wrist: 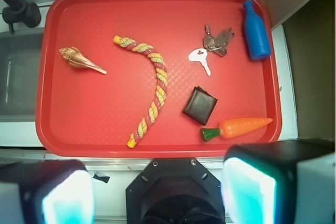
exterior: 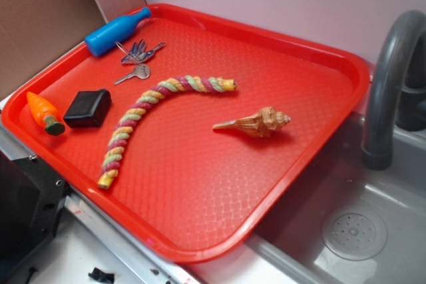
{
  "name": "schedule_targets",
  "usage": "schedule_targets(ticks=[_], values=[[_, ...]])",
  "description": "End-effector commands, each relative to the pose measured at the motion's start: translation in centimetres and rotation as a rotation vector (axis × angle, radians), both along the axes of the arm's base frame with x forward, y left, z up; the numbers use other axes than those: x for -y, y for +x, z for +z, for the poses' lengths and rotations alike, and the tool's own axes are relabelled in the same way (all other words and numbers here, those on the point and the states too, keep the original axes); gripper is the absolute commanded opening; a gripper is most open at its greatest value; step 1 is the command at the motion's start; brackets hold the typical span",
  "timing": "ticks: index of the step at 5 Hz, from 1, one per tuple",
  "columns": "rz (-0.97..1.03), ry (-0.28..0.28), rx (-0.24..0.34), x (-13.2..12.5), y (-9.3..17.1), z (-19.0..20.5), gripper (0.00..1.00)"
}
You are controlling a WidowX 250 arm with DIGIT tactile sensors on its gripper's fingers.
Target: Grab the shell.
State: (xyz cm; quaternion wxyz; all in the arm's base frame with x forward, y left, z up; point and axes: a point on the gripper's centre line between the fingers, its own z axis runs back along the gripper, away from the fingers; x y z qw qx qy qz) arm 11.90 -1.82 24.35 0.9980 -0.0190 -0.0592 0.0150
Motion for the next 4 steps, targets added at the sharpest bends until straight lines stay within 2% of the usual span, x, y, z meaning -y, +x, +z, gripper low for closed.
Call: schedule_targets(ticks=[1,3,4], values=[[0.000,0.000,0.000,0.0,0.0,0.0,1.00],[-0.310,0.052,0.095,1.6,3.3,-0.7,1.00],[-0.517,0.023,0.118,3.5,5.1,-2.0,1.00]])
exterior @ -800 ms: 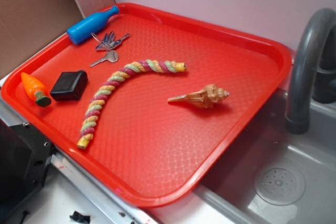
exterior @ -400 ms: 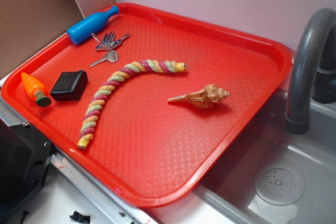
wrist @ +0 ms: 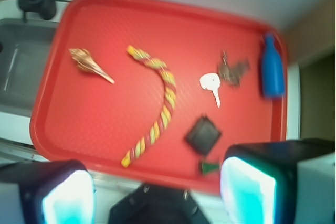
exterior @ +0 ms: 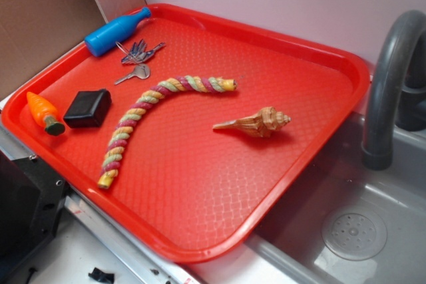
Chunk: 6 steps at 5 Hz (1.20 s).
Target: Grab the shell.
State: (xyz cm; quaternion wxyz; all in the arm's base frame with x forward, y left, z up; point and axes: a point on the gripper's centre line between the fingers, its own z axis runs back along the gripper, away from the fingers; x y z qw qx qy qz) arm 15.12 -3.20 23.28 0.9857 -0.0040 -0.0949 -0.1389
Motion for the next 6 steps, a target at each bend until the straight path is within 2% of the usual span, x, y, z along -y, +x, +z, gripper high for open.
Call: schedule_targets(ticks=[1,2,3,5,6], values=[[-0.397,-0.010,0.095,4.6,4.3,-3.0,1.00],[-0.521,0.000,0.139,7.1,6.6,-5.4,1.00],[-0.628,-0.028,0.115,9.1,7.8,-7.4,1.00],[-0.703,-0.039,0.038,11.7,9.3,-12.5,1.00],[-0.734,-0.021,-0.036,12.4,10.0,-15.7,1.00]])
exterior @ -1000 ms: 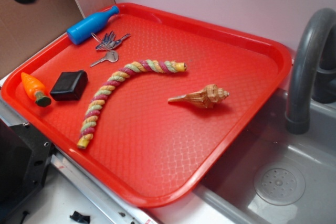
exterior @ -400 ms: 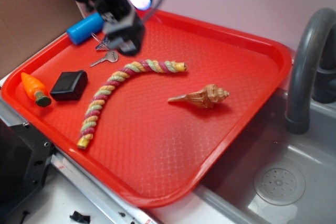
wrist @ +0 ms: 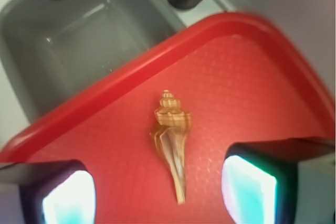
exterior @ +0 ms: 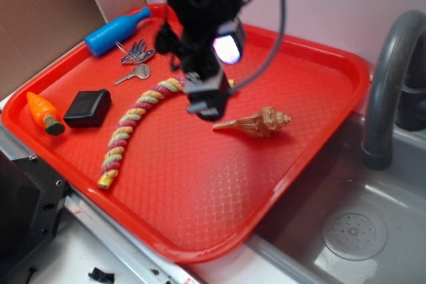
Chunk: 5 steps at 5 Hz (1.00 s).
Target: Grab the shell.
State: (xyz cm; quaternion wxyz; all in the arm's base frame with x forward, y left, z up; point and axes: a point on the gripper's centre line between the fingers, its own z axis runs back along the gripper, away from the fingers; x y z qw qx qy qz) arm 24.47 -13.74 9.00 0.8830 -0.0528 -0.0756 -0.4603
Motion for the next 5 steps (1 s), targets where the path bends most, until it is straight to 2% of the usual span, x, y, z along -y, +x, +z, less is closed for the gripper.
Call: schedule_targets(ticks=[1,3,4,5], values=[[-0.070,0.040,-0.038,2.2,1.3,-3.0,1.00],[-0.083,0.105,-0.054,2.8,1.7,-4.5,1.00],[-0.095,0.124,-0.055,3.1,1.6,-4.8,0.90],[-0.083,0.158,-0.055,3.1,1.5,-4.9,0.00]])
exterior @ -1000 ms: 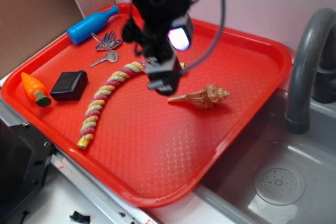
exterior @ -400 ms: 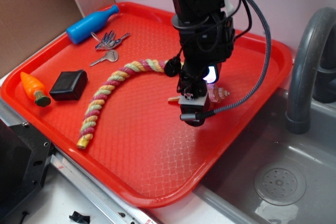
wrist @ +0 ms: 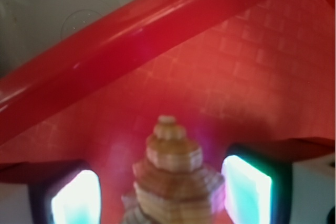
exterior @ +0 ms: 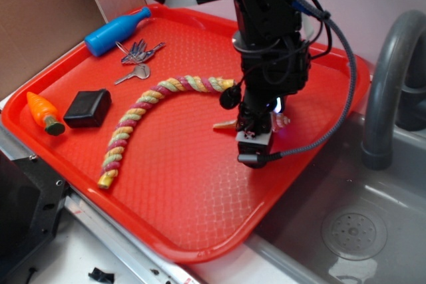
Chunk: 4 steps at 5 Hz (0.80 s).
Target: Grab the shell.
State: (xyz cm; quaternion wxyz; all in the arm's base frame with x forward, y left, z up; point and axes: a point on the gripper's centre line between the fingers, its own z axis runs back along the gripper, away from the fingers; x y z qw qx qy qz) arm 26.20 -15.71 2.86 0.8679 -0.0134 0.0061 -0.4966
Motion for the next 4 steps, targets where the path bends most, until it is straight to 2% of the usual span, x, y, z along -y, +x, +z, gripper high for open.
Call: schedule_targets(ticks=[1,2,3,4], values=[[0.027,0.052,0.047,0.5,-0.1,1.2,0.00],[0.151,0.061,0.065,-0.2,0.2,3.9,0.00],[0.367,0.103,0.111,-1.5,0.2,8.5,0.00],[0.616,0.084,0.053,-3.9,-0.5,13.4,0.00]])
